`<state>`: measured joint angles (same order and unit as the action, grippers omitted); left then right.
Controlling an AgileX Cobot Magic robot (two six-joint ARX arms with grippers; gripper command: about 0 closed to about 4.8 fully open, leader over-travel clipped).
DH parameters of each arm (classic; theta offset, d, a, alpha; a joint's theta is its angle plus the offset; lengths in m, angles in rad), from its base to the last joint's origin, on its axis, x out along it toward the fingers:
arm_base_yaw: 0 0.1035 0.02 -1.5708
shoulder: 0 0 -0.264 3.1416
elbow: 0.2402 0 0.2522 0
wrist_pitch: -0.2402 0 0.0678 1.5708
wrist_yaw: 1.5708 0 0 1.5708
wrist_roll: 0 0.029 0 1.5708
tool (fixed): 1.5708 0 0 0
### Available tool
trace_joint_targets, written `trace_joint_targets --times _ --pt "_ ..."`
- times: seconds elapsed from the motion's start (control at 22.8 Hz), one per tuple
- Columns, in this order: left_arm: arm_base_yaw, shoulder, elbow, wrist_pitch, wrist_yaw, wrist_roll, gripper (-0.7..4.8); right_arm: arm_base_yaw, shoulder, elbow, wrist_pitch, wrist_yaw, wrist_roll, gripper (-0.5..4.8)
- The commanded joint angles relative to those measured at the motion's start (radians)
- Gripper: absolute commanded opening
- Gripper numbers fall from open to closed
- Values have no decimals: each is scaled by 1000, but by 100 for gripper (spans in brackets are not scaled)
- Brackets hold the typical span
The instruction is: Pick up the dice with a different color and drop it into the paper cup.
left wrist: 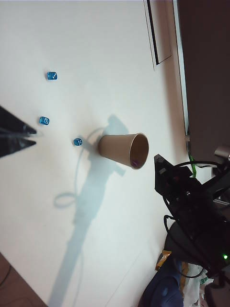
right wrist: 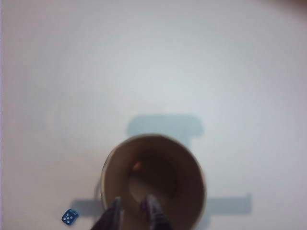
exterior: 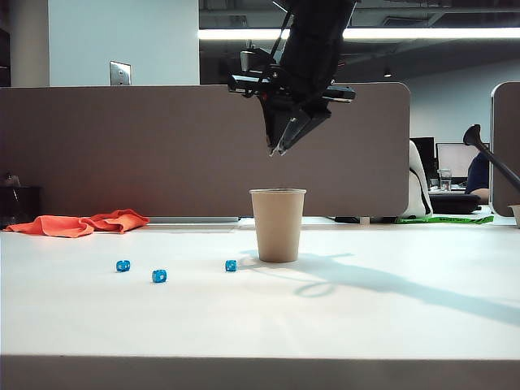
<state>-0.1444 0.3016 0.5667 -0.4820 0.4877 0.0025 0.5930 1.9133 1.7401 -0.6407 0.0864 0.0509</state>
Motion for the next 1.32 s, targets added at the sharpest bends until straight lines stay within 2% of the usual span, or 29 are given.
trace_joint_targets --times 0.04,0.48,0.57,0.7,0.83,1.05,1.23,1.32 --pt "-1 0 5 16 5 -2 -6 3 -10 4 18 1 -2 92" --pt "-1 0 5 16 5 -3 -6 3 -10 4 16 1 -2 87" --pt "-1 0 5 16 5 -3 -5 3 -10 4 17 0 -2 62" --pt "-1 0 5 16 5 -3 -6 3 -10 4 17 -5 -3 -6" --pt "-1 0 5 16 5 -3 -6 3 -11 4 27 -69 -4 -5" --pt "-1 0 5 16 1 -3 -6 3 -34 3 71 -75 -4 -5" --pt "-1 0 5 16 -46 -3 -6 -3 -93 2 163 -59 -2 -5" --pt "0 0 5 16 -95 -3 -6 -6 -146 0 204 -2 1 -5"
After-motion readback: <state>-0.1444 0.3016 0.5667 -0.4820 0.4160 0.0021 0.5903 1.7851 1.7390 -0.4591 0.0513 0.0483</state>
